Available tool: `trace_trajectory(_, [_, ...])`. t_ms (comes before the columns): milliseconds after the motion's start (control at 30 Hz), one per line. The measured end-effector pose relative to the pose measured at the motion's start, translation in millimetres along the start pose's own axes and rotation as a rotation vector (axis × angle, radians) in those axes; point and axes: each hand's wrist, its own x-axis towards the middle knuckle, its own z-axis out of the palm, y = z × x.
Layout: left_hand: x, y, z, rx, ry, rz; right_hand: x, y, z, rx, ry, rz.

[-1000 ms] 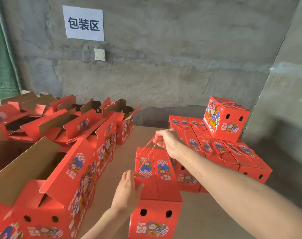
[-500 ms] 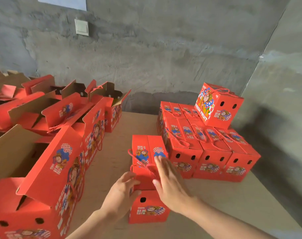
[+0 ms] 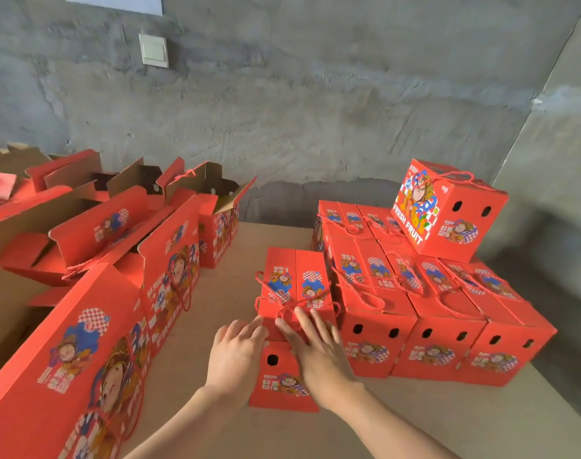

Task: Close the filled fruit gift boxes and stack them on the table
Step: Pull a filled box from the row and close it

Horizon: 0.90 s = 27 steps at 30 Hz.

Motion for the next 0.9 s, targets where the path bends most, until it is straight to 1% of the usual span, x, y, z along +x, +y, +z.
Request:
trace_trajectory(67, [30, -5, 9, 0.048, -0.019, -0.055, 34, 20, 2, -0.013, 0.002, 0.010])
trace_trajectory(133, [58, -13, 22, 0.110, -0.128, -0.054, 67, 34, -3, -0.035, -0.013, 0.080])
trace_trajectory(200, [79, -17, 29, 0.182, -0.292, -0.044, 91, 34, -8, -0.069, -0.036, 0.215])
trace_trajectory(233, [86, -20, 33, 0.208, -0.348, -0.036, 98, 28, -5, -0.131, 0.029, 0.236])
trace_trajectory(267, [91, -23, 36, 0.213, -0.404, -0.039, 103, 21, 2, -0.214, 0.128, 0.206])
trace_trajectory(333, [95, -27, 42, 0.209, -0.505, -0.030, 106, 7, 0, -0.367, 0.038, 0.167])
trace_trajectory(367, [95, -29, 48, 0.218, -0.532, -0.025, 109, 8, 3, -0.411, -0.038, 0.125])
trace_trajectory(400, [96, -30, 54, 0.224, -0.534, -0.035, 117, 15, 11, -0.410, -0.035, 0.076])
trace_trajectory(433, [98, -32, 60, 0.222, -0.516, -0.065, 125, 23, 18, -0.413, -0.111, 0.039])
trace_trajectory(467, [103, -34, 66, 0.207, -0.480, -0.104, 136, 27, 14, -0.411, -0.198, 0.056])
trace_trajectory(533, [118, -37, 77, 0.158, -0.419, -0.141, 161, 35, 12, -0.416, -0.242, 0.059])
trace_trajectory(600, [142, -39, 84, 0.117, -0.448, -0.129, 185, 42, 11, -0.383, -0.291, 0.076])
trace_trajectory(667, [171, -44, 91, 0.077, -0.497, -0.137, 209, 53, 15, -0.363, -0.305, 0.125])
trace_trajectory(767, [206, -53, 96, 0.063, -0.533, -0.101, 235, 74, 22, -0.359, -0.262, 0.179])
trace_trajectory(833, [217, -57, 98, 0.113, -0.527, -0.052, 248, 90, 26, -0.322, -0.239, 0.199])
trace_trajectory(900, [215, -65, 96, 0.155, -0.477, -0.020, 261, 97, 21, -0.255, -0.249, 0.211])
